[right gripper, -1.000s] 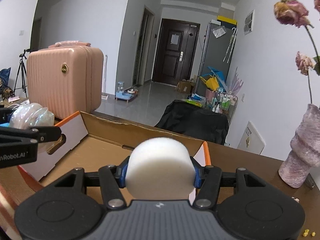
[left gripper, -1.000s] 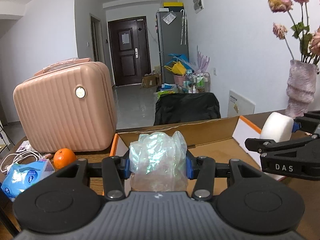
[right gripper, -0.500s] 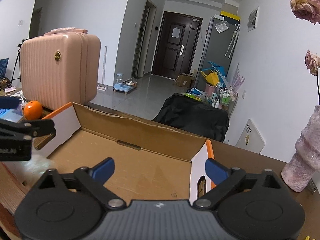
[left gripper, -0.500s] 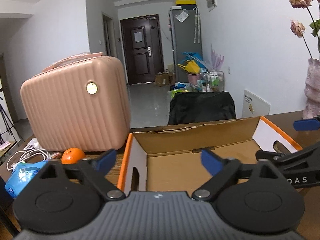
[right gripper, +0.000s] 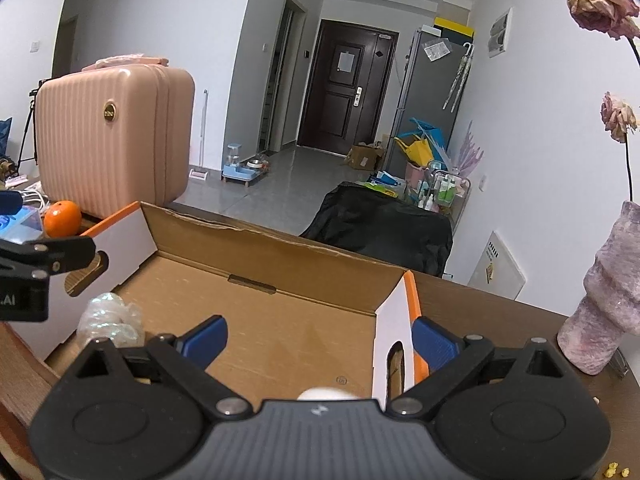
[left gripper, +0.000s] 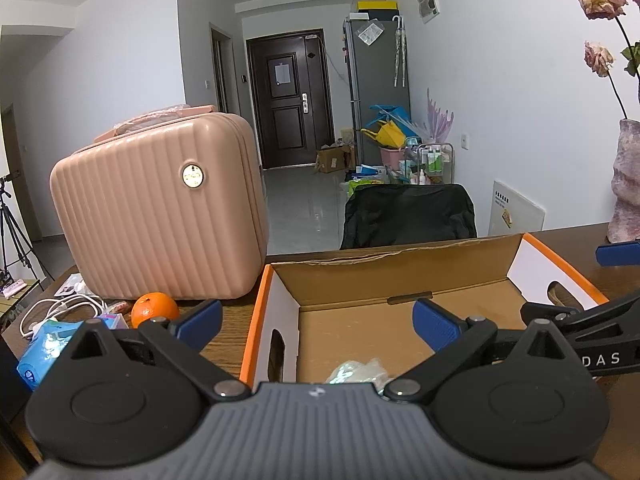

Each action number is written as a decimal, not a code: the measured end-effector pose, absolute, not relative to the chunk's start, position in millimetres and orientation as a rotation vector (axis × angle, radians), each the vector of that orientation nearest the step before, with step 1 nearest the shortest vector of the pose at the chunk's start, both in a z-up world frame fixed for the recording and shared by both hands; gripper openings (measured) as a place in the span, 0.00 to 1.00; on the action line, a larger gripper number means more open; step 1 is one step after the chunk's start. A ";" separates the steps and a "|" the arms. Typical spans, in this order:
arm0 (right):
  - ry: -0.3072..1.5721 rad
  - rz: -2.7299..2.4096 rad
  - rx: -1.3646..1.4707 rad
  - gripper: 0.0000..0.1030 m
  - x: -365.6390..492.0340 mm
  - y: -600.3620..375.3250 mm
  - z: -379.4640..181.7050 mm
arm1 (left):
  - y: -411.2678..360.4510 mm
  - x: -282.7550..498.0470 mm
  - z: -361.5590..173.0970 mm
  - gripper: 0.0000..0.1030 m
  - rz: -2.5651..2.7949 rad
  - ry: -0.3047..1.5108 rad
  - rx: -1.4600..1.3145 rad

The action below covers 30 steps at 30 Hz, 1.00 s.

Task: Organize soft objects
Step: 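Open both grippers to drop the bundle and foam cylinder into the box, then move both grippers back toward the remaining soft items on the table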

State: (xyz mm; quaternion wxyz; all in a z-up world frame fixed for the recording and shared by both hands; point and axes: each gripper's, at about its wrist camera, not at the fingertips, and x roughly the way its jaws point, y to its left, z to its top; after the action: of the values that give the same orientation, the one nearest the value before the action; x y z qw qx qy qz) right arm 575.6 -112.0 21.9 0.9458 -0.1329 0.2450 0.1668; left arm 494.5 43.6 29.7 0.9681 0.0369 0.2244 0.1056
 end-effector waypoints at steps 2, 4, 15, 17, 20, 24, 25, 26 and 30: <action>0.496 0.339 -0.270 0.96 572.3 -113.2 23.7 | 43.9 493.3 30.2 1.00 0.213 0.453 0.074; 0.493 0.340 -0.267 0.96 567.4 -114.2 26.0 | 43.4 489.7 32.2 1.00 0.211 0.449 0.075; 0.473 0.334 -0.249 0.96 538.6 -121.6 40.0 | 32.8 456.3 47.0 1.00 0.204 0.432 0.087; 0.469 0.333 -0.245 0.96 532.1 -123.3 42.2 | 31.9 450.4 48.4 1.00 0.201 0.431 0.083; 0.465 0.334 -0.237 0.96 522.5 -125.6 45.1 | 30.5 441.6 50.4 1.00 0.200 0.430 0.079; 0.453 0.337 -0.225 0.96 508.4 -130.4 49.9 | 29.1 428.7 54.5 1.00 0.198 0.422 0.072; 0.450 0.338 -0.222 0.96 505.1 -131.4 50.9 | 29.0 425.6 55.4 1.00 0.198 0.418 0.070; 0.447 0.339 -0.219 0.96 501.5 -132.5 52.1 | 29.1 422.8 56.4 1.00 0.199 0.414 0.067; 0.427 0.342 -0.209 0.96 485.8 -137.4 56.9 | 30.8 410.3 59.8 1.00 0.196 0.402 0.056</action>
State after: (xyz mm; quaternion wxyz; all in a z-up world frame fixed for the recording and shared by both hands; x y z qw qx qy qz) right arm 485.8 -137.4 56.9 0.9575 -0.1028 0.2104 0.1684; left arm 410.3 30.8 59.8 0.9747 0.0275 0.1994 0.0970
